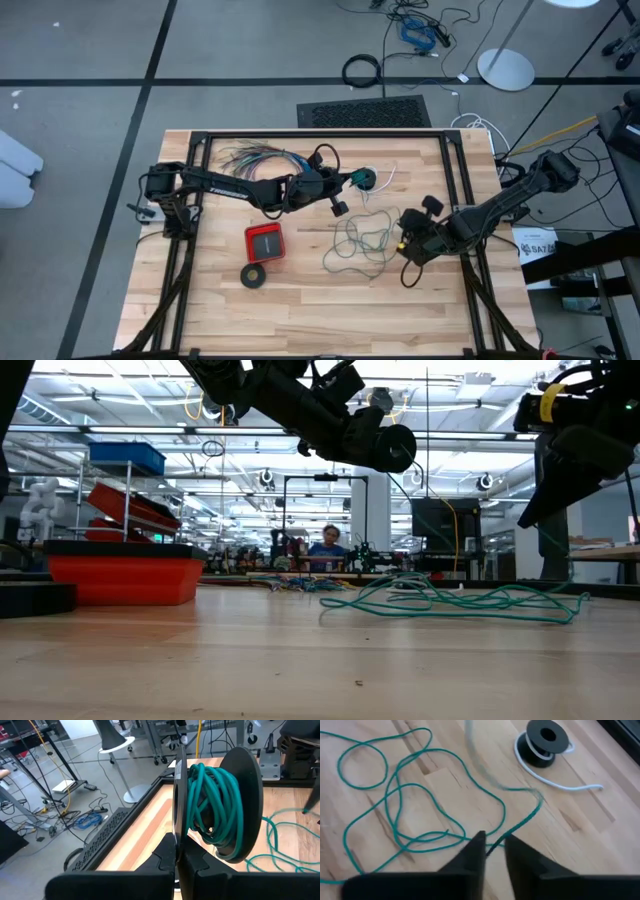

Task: Coil cords
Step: Uncoil the green wire from the spool

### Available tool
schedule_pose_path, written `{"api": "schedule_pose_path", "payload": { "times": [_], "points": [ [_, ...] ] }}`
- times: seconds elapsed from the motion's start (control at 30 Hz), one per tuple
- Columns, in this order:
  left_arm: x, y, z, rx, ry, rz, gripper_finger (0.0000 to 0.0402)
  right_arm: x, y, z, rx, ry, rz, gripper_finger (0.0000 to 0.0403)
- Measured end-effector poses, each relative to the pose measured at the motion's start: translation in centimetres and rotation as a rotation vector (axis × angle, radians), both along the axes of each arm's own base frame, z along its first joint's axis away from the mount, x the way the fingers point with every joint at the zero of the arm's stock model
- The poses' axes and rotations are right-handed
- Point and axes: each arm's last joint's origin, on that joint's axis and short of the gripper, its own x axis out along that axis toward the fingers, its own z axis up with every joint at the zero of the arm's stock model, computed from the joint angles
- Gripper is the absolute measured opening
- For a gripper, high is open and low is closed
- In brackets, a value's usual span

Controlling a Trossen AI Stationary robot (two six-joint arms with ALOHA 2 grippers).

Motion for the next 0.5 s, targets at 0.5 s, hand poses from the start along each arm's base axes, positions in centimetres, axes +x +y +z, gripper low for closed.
{"api": "schedule_pose_path", "payload": {
  "times": [0.5],
  "points": [
    [0.0, 0.0, 0.0, -0.002, 0.002, -0.005, 0.0, 3.2, 1.2, 2.0, -0.114, -0.278, 0.188, 0.0205]
  ]
}}
